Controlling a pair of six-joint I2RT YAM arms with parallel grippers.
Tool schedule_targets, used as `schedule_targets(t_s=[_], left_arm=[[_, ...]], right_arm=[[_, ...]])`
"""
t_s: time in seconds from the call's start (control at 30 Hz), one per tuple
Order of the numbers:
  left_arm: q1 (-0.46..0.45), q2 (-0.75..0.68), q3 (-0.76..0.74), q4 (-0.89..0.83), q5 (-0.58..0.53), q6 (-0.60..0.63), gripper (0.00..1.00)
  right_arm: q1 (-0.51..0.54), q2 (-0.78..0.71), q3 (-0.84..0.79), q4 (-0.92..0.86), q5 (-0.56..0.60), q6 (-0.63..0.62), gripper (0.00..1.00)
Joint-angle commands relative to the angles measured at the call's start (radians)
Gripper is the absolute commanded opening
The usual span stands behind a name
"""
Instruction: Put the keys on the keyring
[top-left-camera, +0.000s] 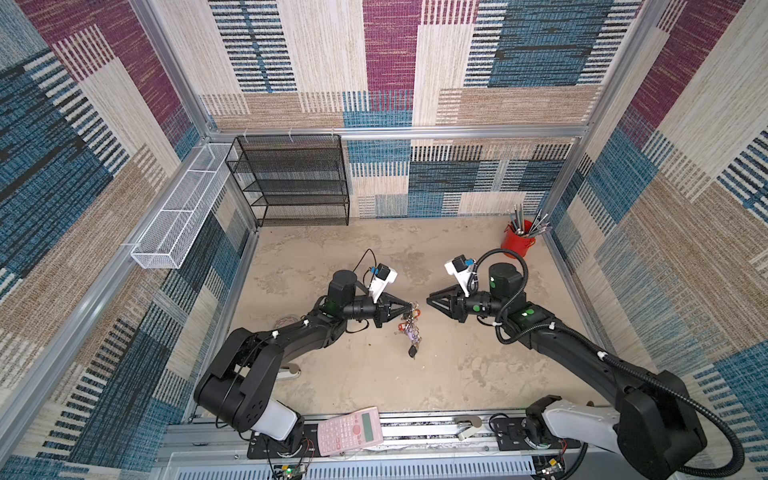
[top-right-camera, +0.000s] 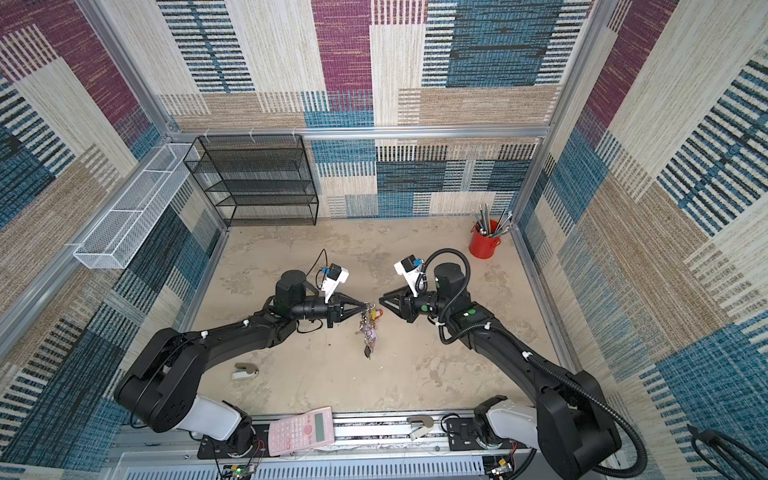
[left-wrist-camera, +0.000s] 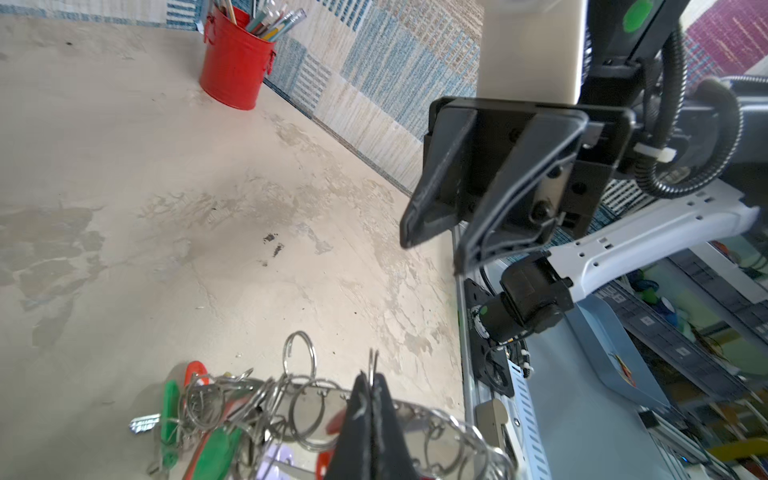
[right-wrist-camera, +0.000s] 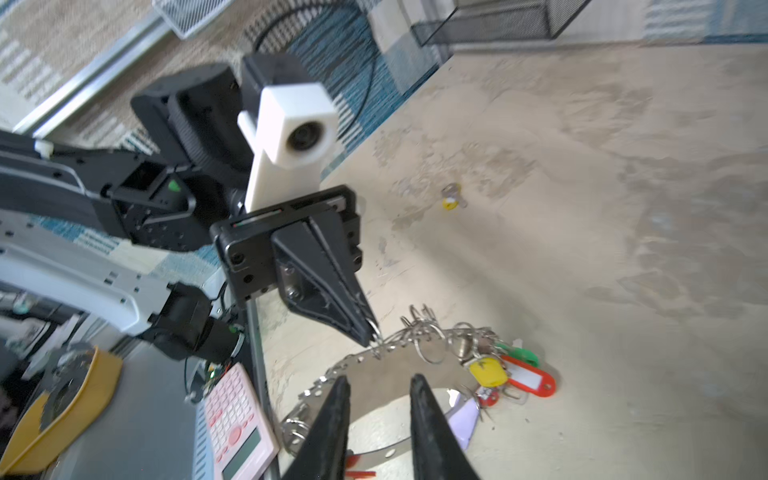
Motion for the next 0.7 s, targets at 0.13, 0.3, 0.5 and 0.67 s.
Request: schedule_targets(t_s=[0.13,0.3,0.5,0.67], left_arm=[[-0.002,-0.008,-0.081,0.304,-0.165,-0.1,0.0],[-0.03,0.007,-0.121,0.346,-0.295,-0.076,0.0],[-0.153,-0.002,-0.109,0.241,-0.526,0.108,0.0],[-0.193,0.016,-0.12,0.258,-0.631,0.194,0.0]], right_arm=[[-0.011,0.009,-0.086,0.251,0.034,0.123,0.35],[-0.012,0.055,-0.158,0.418,0.042,0.144,0.4],[-0.012,0.134,-0.201,0.554,0.096,0.175,0.48],[-0.014,0.162,-0.245,0.622,0.184,0.208,0.56]])
